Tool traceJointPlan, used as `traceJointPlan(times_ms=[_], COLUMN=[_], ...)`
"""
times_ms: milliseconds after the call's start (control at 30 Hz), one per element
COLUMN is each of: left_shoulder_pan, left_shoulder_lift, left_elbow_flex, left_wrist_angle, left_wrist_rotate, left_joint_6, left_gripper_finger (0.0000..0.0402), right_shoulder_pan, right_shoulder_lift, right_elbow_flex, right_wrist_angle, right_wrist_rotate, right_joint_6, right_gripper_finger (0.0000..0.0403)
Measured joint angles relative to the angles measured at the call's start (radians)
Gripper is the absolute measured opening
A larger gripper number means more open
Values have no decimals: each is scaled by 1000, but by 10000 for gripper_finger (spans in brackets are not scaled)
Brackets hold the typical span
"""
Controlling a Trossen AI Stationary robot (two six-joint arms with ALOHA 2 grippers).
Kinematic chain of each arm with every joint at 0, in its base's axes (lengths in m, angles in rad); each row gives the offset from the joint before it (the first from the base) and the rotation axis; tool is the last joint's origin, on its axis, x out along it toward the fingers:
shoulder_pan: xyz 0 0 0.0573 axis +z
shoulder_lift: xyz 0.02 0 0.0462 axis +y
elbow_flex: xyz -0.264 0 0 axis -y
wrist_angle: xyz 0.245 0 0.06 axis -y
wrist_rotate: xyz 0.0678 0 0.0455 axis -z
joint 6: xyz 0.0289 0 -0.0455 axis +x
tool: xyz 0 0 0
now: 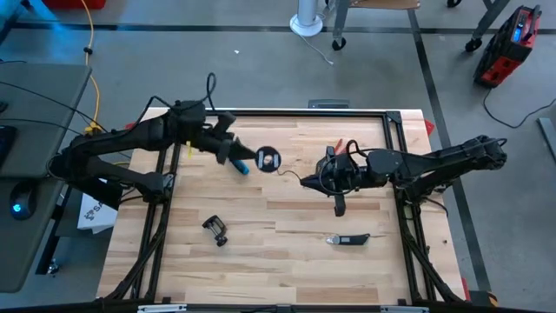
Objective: Coil cords
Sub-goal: Uncoil the black wire from the black spool
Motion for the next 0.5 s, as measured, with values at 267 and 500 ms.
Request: traceJointPlan(times_ms=[267,500], left_shoulder_pan=[-79,-148], left_shoulder_lift=[22,71], left_elbow_flex=[0,0], left_wrist_angle=[-262,-360], left_wrist_rotate=[-93,-231], left_joint_6=[213,355], left_gripper_finger=[47,118], right_shoulder_pan=[0,0], right_shoulder_lift=[-81,-111], right_elbow_flex=[0,0], right_wrist_angle=[-177,-212], right_wrist_rotate=[-1,-1], right_joint_6=[12,29], right_gripper_finger=[0,0])
